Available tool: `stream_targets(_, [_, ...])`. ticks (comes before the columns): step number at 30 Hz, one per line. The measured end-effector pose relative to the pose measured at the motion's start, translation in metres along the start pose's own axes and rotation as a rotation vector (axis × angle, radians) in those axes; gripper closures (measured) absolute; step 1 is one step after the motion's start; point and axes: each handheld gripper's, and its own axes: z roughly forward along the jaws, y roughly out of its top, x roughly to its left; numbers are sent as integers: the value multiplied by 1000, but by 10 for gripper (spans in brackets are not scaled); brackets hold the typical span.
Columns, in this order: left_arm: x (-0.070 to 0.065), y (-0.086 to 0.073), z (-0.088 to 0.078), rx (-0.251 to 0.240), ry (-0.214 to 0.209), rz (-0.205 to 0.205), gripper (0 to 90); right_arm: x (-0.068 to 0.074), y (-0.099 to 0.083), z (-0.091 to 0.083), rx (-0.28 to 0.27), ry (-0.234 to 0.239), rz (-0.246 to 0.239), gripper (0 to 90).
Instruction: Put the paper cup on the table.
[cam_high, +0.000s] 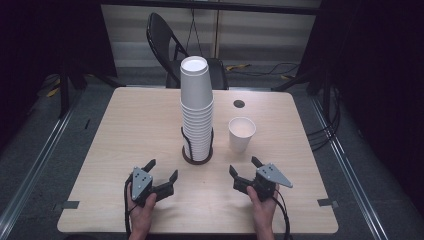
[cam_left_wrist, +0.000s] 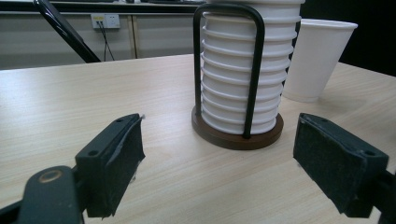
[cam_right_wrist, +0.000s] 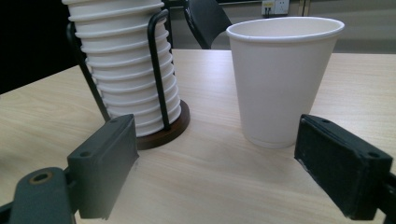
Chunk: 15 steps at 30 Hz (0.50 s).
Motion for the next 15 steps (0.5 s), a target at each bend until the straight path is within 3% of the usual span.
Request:
stream_targets(4, [0,0,0,1,0,8,159,6,-7,-2,-11,12,-6,132])
stream_targets(11, [0,0,0,-1,-2,7,159,8,-12,0,-10,-13,-22,132])
stream_targets(15, [0,0,0,-2,-2,4,159,6,-12,0,-10,-3,-5,131])
